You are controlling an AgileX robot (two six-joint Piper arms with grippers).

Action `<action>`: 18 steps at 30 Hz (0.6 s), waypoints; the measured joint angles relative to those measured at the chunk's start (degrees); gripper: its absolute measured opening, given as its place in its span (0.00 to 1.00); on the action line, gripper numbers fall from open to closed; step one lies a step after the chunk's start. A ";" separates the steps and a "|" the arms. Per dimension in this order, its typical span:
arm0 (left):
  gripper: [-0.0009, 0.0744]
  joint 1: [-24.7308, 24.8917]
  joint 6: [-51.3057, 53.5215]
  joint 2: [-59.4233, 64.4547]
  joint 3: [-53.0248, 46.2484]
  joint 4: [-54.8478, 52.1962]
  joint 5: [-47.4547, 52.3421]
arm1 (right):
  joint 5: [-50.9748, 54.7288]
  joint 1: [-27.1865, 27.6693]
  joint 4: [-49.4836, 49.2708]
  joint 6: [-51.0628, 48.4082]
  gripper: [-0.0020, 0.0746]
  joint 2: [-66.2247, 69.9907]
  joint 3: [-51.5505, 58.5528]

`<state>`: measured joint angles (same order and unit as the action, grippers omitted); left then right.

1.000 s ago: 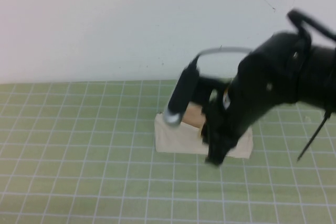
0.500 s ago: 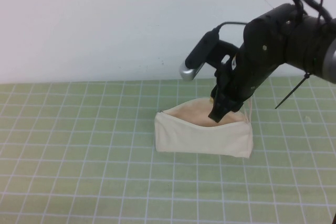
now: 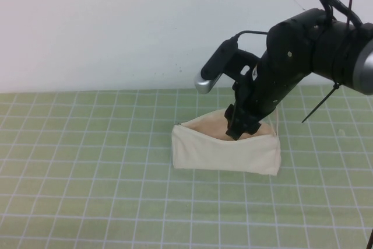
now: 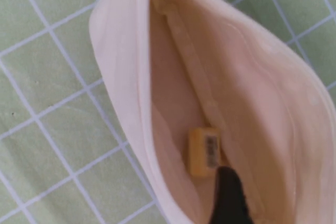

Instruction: Put eraser into pencil case

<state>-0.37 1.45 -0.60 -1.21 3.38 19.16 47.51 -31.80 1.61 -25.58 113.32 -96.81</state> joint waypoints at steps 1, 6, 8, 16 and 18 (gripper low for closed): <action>0.01 0.00 0.00 0.00 0.00 0.00 0.00 | 0.00 0.00 0.00 0.00 0.58 0.00 -0.12; 0.01 0.00 0.00 0.00 0.00 0.00 0.00 | 2.98 0.00 -0.08 2.86 0.55 -1.19 -1.46; 0.01 0.00 0.00 0.00 0.00 0.00 0.00 | 3.76 0.00 -0.34 3.91 0.45 -3.56 -1.57; 0.01 0.00 0.00 0.00 0.00 0.00 0.00 | 6.16 0.00 -5.31 2.84 0.05 -21.41 1.21; 0.01 0.00 0.00 0.00 0.00 0.00 0.00 | 5.14 0.00 -8.27 1.12 0.04 -27.03 4.66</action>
<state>-0.37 1.45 -0.60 -1.21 3.38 19.16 52.65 -31.80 -6.67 -24.46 86.29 -92.15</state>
